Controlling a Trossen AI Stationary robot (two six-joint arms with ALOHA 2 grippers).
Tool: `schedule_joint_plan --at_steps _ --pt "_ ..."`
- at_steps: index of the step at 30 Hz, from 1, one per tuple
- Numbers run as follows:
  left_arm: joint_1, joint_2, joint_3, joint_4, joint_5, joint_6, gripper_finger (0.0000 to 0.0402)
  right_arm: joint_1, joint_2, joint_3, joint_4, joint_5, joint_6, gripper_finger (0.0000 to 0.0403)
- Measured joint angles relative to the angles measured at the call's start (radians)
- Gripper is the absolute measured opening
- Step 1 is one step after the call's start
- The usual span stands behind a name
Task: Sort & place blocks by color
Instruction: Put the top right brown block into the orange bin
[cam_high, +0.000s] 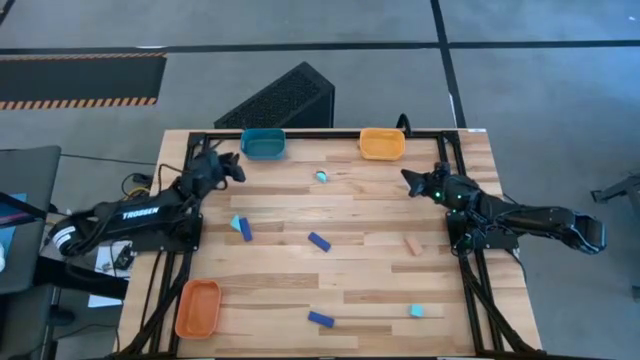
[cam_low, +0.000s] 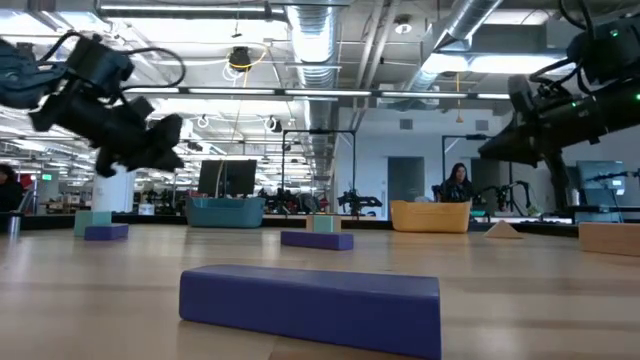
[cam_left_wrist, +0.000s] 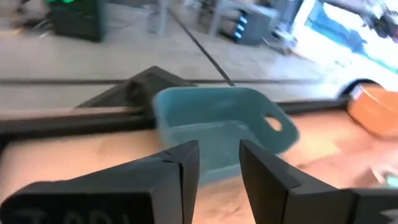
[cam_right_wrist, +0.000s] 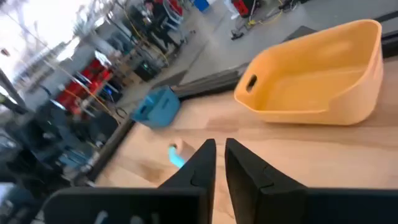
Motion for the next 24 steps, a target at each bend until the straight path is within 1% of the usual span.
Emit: schedule_joint_plan --at_steps 4,7,10,13,15,18,21,24 --pt "0.007 0.072 0.101 -0.018 0.120 0.085 0.0106 0.001 0.001 0.006 0.013 -0.002 0.042 0.0085" --pt "0.006 0.110 0.186 -0.018 0.196 0.139 0.0122 0.017 0.020 0.053 0.003 -0.018 0.049 0.0099" --pt "0.005 0.135 0.268 -0.016 0.218 0.180 0.0144 0.036 0.073 0.149 -0.005 -0.023 -0.026 0.0112" --pt "0.007 0.144 0.340 -0.044 0.219 0.197 0.0167 0.044 0.138 0.274 -0.119 0.010 -0.116 0.0122" --pt "0.007 0.144 0.388 -0.084 0.236 0.209 0.0180 0.045 0.187 0.353 -0.202 0.034 -0.169 0.0127" --pt "0.007 0.140 0.460 -0.171 0.322 0.235 0.0188 0.041 0.247 0.440 -0.272 0.041 -0.225 0.0135" --pt "0.006 0.132 0.530 -0.289 0.398 0.239 0.0189 0.040 0.296 0.501 -0.326 0.034 -0.263 0.0143" --pt "0.007 0.123 0.577 -0.421 0.454 0.220 0.0189 0.022 0.344 0.537 -0.436 0.032 -0.267 0.0155"
